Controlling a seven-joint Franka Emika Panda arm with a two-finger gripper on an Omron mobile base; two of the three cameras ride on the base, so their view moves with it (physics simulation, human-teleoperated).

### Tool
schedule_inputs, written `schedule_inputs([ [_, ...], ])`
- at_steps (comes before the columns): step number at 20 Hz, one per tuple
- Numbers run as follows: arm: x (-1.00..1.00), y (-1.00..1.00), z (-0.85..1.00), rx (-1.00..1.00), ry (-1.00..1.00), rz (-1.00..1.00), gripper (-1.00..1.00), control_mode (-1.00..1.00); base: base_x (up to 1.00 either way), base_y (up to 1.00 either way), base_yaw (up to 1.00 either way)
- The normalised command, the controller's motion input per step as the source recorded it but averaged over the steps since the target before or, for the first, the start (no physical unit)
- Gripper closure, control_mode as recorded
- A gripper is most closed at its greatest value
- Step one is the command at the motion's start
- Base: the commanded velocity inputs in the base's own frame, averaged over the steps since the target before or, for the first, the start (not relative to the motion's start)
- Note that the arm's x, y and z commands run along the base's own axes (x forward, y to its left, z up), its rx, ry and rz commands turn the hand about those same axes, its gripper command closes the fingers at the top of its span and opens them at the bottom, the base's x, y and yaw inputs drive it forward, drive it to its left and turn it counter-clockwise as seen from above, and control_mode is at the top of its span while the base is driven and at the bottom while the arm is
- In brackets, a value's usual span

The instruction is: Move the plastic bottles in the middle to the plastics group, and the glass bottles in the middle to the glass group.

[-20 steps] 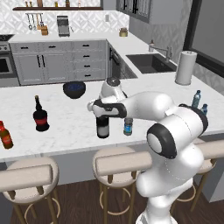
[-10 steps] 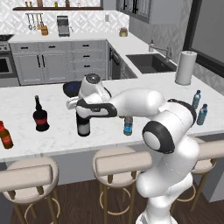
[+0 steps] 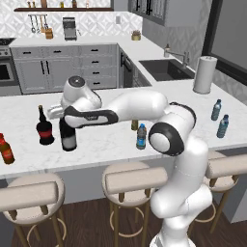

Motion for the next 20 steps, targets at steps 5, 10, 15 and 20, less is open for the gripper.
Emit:
schedule_inputs([
  [5,0.00,0.61,0.00,0.00,0.05,0.07,1.00,-1.00,0.00,0.00,0.00],
  [10,0.00,0.44,-0.19,0.00,0.07,0.06,1.00,-1.00,0.00,0.00,0.00],
  [15,0.00,0.53,-0.20,0.00,0.02,0.04,1.00,-1.00,0.00,0.00,0.00],
  [20,0.00,0.39,-0.03,0.00,0.00,0.01,1.00,-1.00,0.00,0.00,0.00],
])
